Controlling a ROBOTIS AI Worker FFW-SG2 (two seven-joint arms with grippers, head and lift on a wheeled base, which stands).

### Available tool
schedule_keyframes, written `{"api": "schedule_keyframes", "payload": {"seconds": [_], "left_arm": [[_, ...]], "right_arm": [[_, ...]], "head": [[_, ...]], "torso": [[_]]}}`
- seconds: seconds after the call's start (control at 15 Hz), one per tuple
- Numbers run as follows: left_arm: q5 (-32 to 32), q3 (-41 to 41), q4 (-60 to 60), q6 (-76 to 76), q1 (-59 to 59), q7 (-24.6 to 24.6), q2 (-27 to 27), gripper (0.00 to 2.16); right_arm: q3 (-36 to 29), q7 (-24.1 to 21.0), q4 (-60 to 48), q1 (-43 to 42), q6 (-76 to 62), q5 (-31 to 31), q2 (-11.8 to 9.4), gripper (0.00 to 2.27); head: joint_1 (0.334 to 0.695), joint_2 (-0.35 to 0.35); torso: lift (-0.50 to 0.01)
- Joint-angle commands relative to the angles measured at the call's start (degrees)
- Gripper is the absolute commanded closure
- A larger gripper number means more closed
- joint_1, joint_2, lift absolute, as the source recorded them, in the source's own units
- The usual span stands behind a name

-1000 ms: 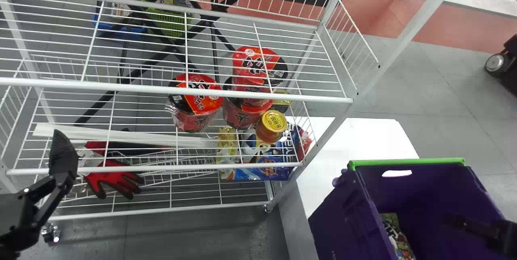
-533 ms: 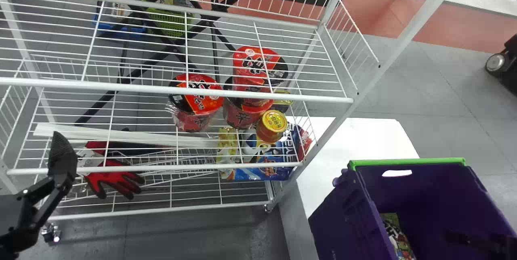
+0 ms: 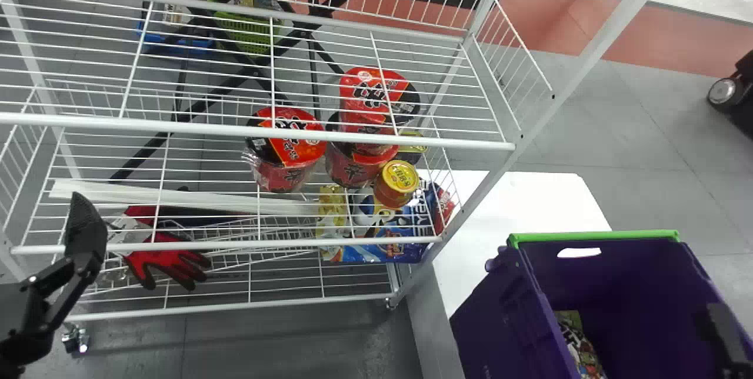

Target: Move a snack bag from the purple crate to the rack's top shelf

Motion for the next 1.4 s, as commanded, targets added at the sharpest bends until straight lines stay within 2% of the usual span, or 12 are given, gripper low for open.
{"api": "schedule_keyframes", "payload": {"seconds": [0.0,0.2,0.6,0.8,1.0,1.13,1.33], "left_arm": [[0.14,0.26,0.62,0.07,-0.41,-0.06,0.17,0.09],[0.23,1.66,0.53,0.24,-0.50,-0.50,0.17,0.09],[1.02,1.66,0.80,0.07,-0.50,-0.59,0.17,0.09],[1.20,2.02,1.50,0.07,-1.03,-0.59,0.26,0.09],[1.55,2.45,3.17,0.07,-2.17,-1.82,0.26,0.09],[1.81,2.63,3.43,0.07,-2.35,-2.43,0.26,0.09],[2.60,2.98,4.58,0.07,-3.23,-3.58,0.26,0.09]], "right_arm": [[1.37,2.97,1.56,1.17,-4.34,1.87,1.40,0.18],[3.04,8.16,3.32,2.13,-6.27,5.92,2.19,0.18],[9.20,7.28,4.29,3.36,-2.40,19.19,2.19,0.17],[9.81,6.14,5.69,5.56,-5.57,18.75,2.72,0.18],[9.20,5.61,4.02,7.49,-5.74,17.61,5.35,0.20],[9.28,3.50,4.02,8.64,-5.74,17.25,7.02,0.22],[7.53,1.66,4.02,10.04,-5.22,15.76,7.73,0.22]], "head": [[0.695,-0.350],[0.695,-0.350],[0.695,-0.350],[0.695,-0.350],[0.695,-0.350],[0.695,-0.350],[0.695,-0.350]], "torso": [[-0.451],[-0.451],[-0.451],[-0.451],[-0.451],[-0.451],[-0.451]]}}
